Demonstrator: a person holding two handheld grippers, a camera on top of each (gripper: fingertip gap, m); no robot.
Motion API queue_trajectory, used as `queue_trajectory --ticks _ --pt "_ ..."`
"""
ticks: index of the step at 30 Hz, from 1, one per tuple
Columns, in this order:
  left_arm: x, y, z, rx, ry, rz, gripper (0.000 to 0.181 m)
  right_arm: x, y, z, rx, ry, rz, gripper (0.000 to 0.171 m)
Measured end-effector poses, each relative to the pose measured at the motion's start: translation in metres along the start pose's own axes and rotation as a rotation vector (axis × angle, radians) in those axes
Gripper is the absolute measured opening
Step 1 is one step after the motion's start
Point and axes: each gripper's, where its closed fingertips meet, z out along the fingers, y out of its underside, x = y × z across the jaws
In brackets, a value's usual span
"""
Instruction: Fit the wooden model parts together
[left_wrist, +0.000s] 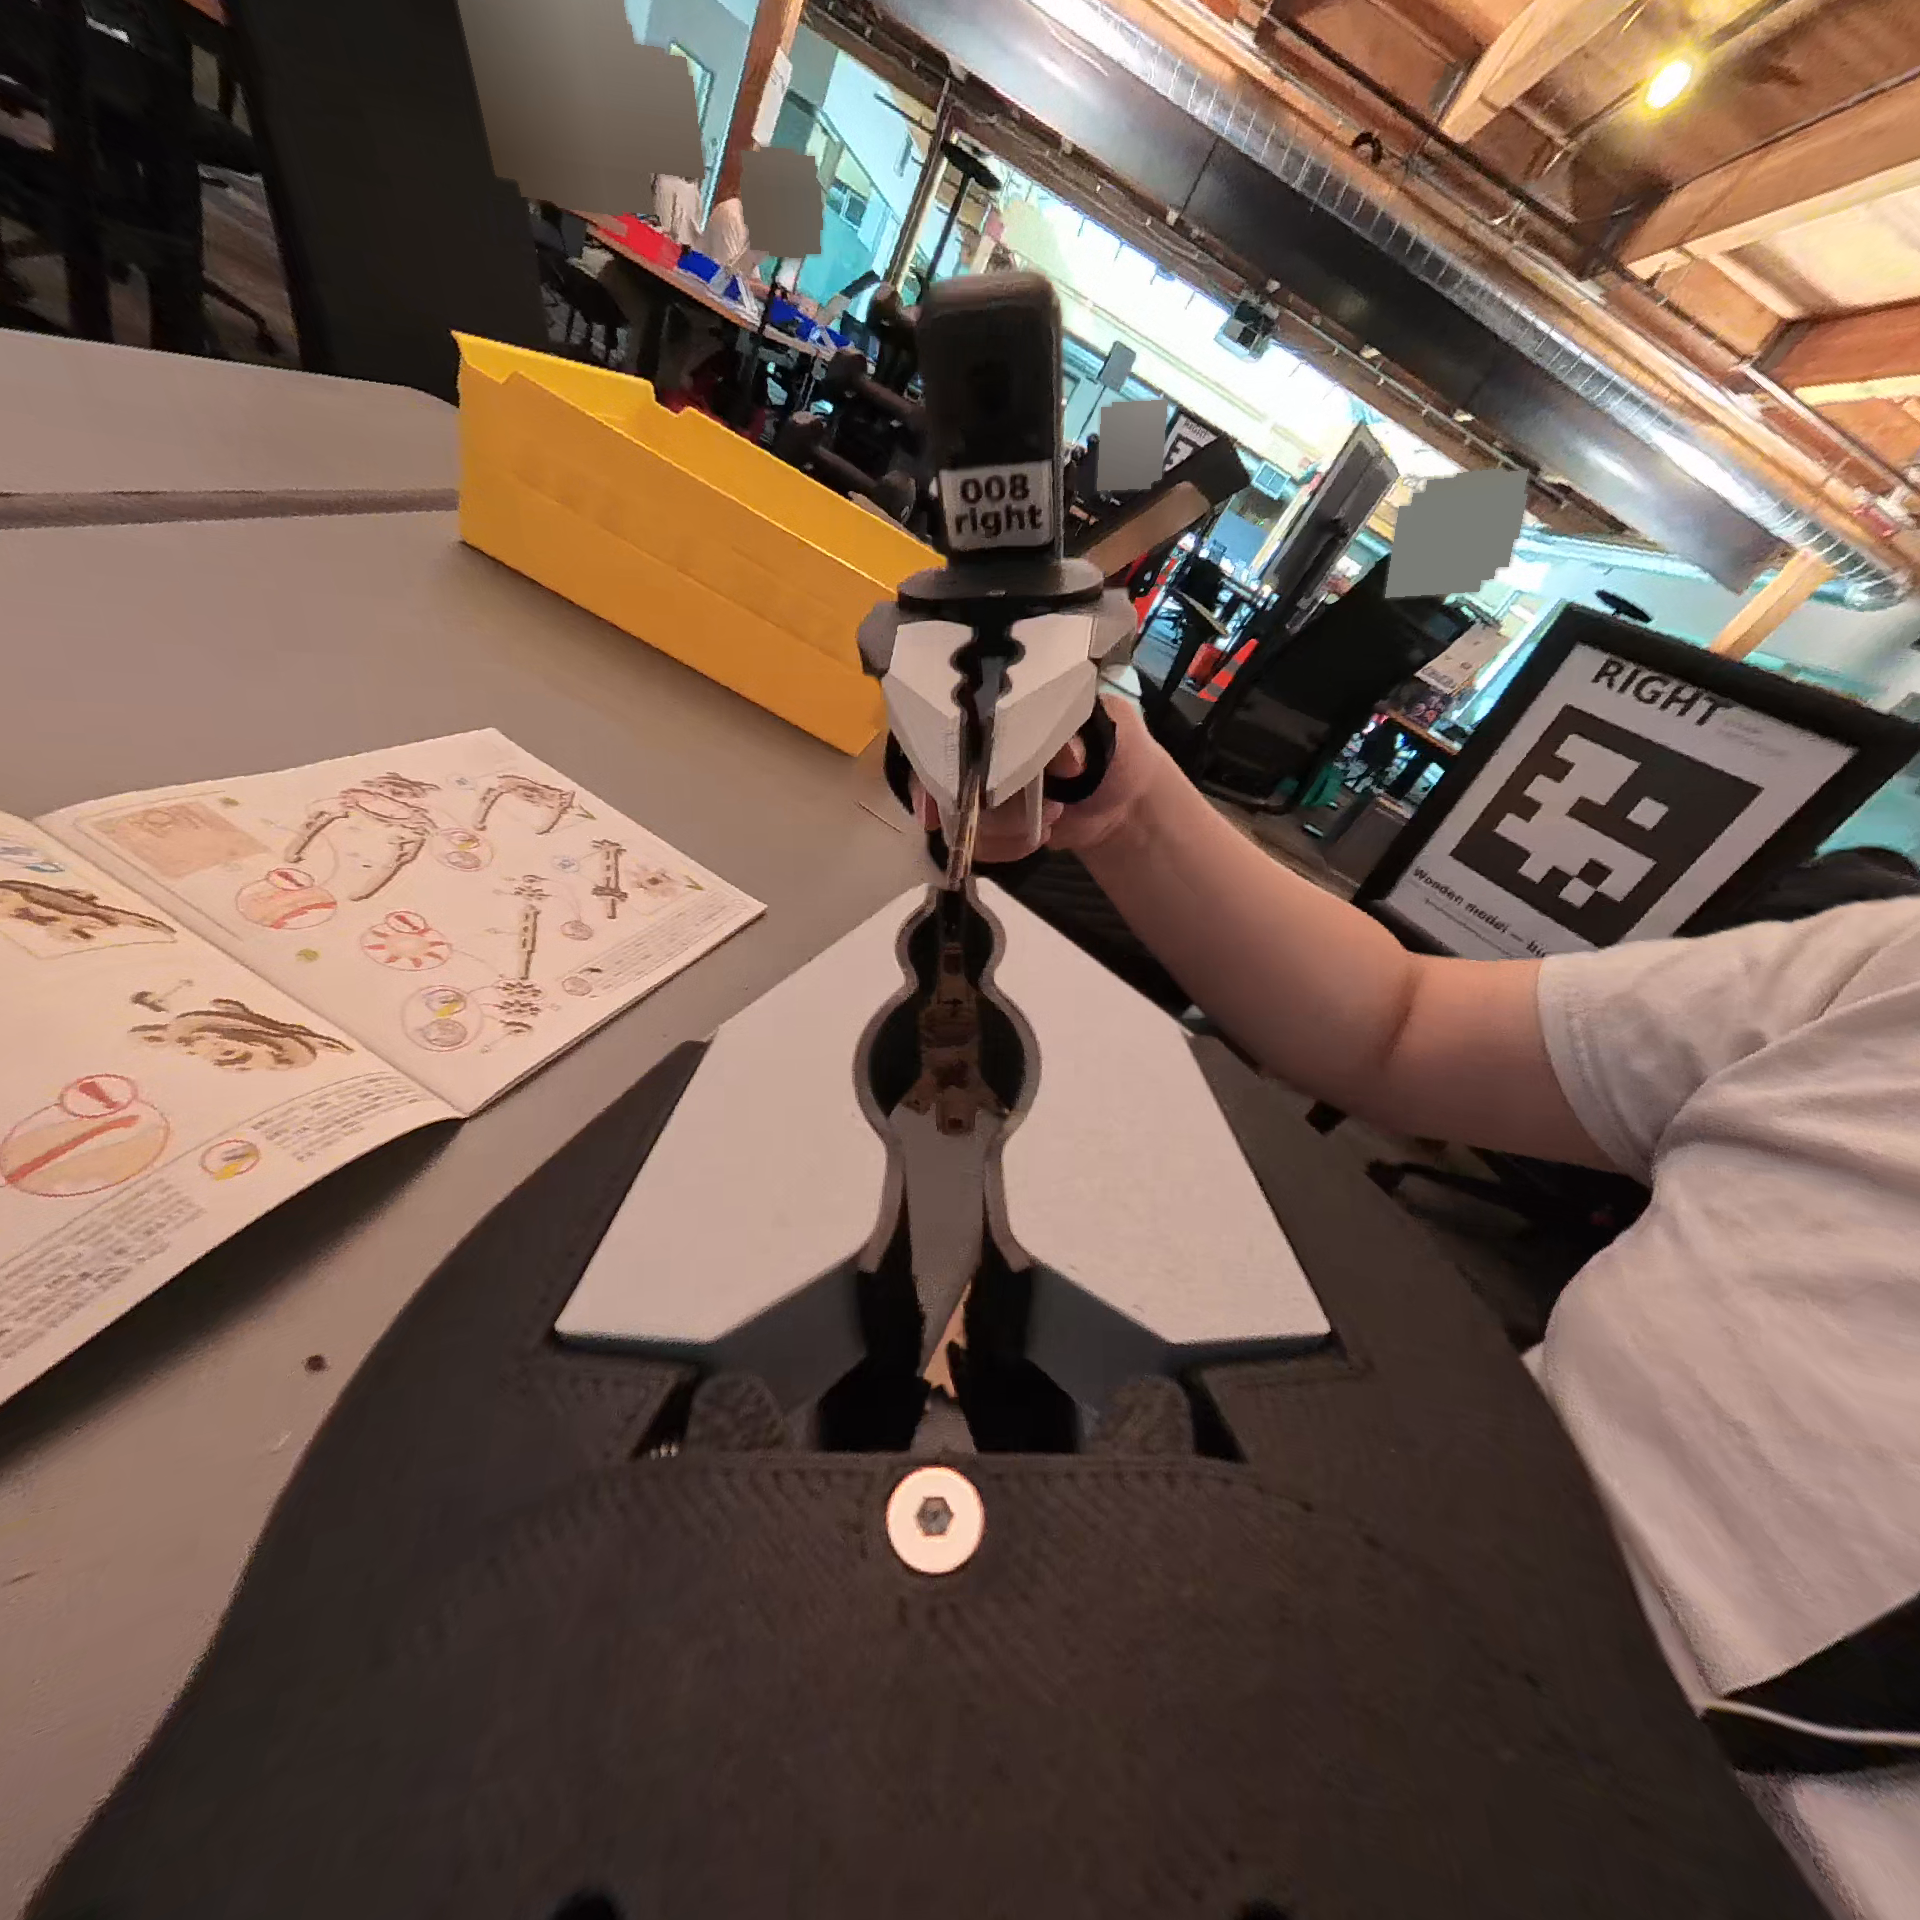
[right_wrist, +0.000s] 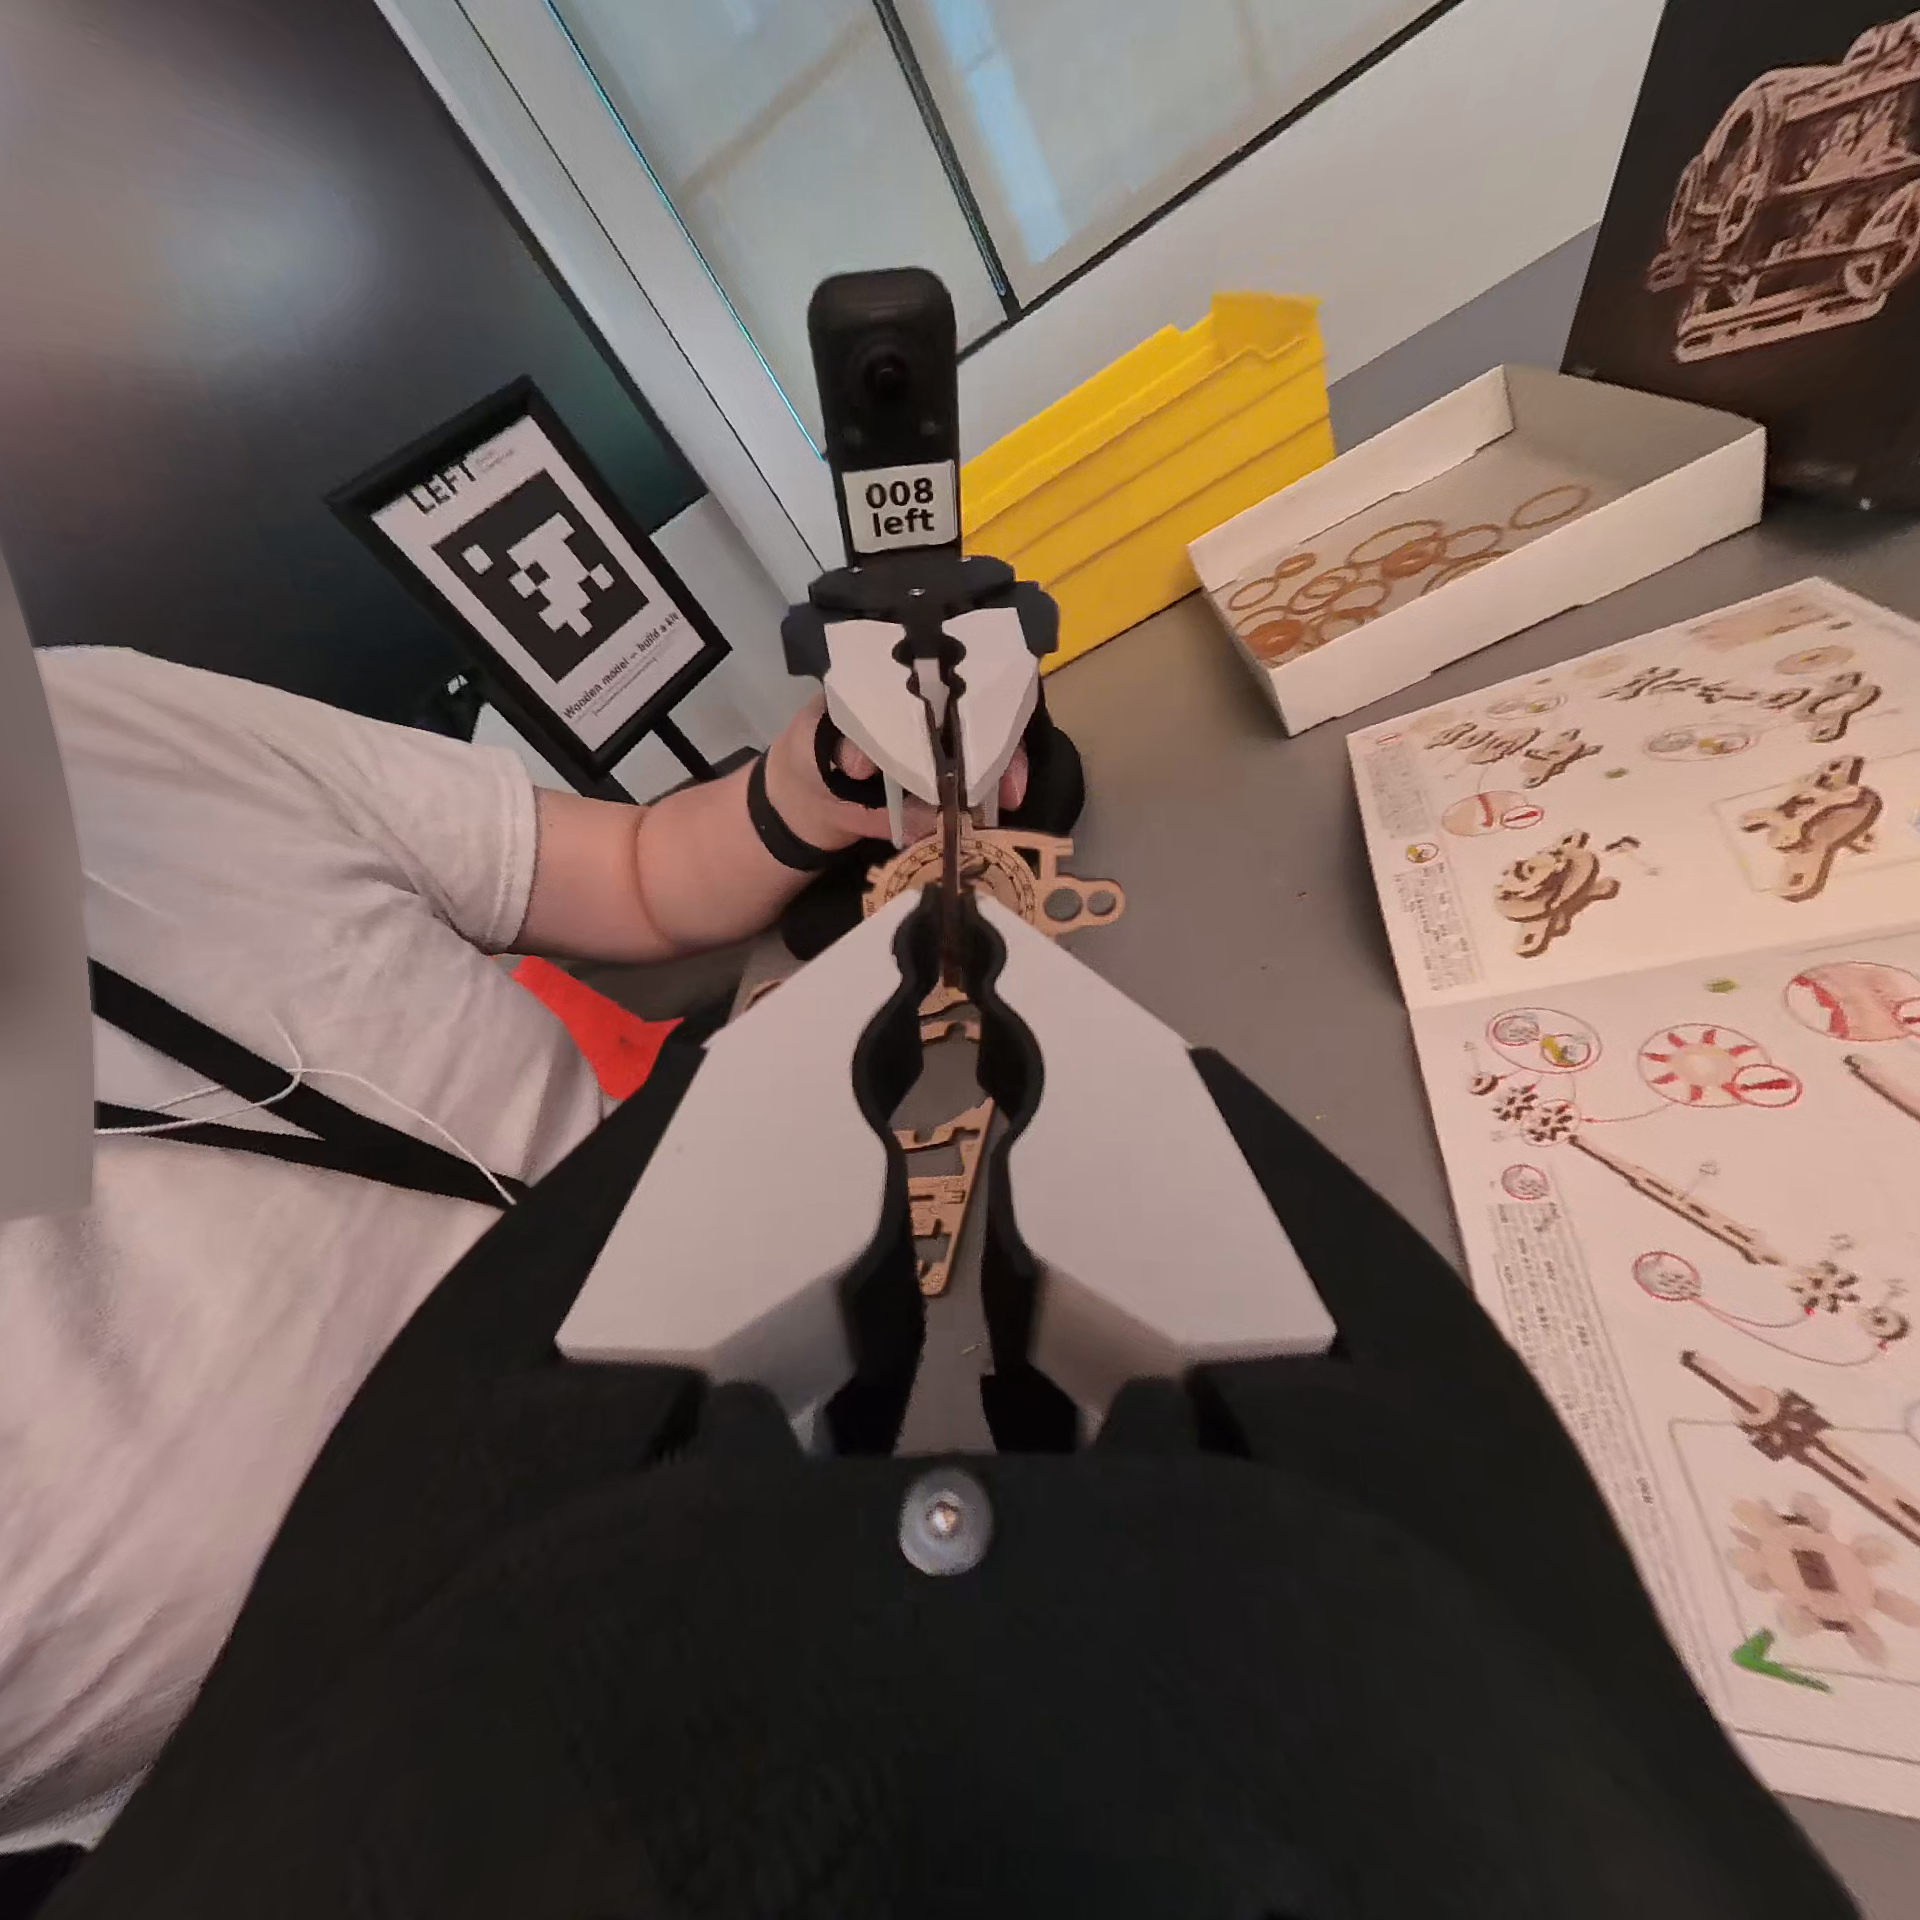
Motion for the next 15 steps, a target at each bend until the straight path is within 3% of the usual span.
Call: queue_trajectory --ticks 2,4,9,12,15 --pt "-0.003 0.003 -0.002 -0.02 -0.016 0.015 0.006 0.001 0.004 0.002 -0.076 0.02 -0.023 0.0" --pt "-0.004 0.009 -0.003 -0.078 -0.021 0.071 0.023 0.007 0.015 0.005 -0.211 0.089 -0.085 0.0" --pt "-0.01 0.031 0.007 -0.25 -0.085 0.196 0.034 0.007 0.032 0.019 -0.507 0.144 -0.249 0.0" --pt "-0.014 0.042 0.01 -0.32 -0.12 0.26 0.031 0.01 0.034 0.03 -0.592 0.179 -0.318 0.001" --pt "-0.02 0.054 0.006 -0.395 -0.15 0.319 0.004 0.015 0.037 0.038 -0.633 0.215 -0.375 0.002"
